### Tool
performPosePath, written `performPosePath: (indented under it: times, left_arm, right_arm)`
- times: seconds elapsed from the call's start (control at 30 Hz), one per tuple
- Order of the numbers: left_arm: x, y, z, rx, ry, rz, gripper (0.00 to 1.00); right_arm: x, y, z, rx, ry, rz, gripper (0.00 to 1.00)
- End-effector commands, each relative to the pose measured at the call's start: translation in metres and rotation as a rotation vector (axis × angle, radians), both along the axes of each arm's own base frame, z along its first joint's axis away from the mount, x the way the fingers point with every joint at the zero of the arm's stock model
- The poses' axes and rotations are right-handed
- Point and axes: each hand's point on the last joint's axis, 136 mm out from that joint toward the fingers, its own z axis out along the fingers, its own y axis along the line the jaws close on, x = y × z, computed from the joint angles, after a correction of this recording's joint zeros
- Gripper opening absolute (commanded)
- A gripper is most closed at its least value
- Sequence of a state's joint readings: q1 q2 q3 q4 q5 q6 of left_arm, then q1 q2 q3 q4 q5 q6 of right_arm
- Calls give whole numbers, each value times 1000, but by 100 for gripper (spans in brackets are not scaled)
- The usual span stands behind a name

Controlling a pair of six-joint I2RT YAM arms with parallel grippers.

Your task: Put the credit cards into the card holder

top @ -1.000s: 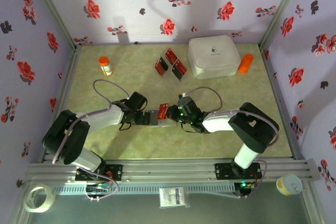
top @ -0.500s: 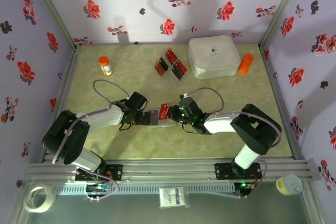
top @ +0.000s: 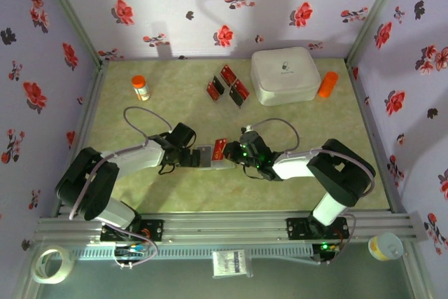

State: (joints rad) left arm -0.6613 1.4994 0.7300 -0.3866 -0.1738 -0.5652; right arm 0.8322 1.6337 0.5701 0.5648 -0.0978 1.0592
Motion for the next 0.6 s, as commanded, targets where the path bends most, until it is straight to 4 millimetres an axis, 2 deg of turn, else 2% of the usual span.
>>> performPosePath:
  times: [0.0,0.57]
  left_arm:
    - [-9,10,-4,34,18,8,100]
    - [-9,10,-5,35,20,8,100]
  right_arm:
    - [-2,0,-2,8,-1,-6,0]
    - [-7,8,-8,51,33,18,0]
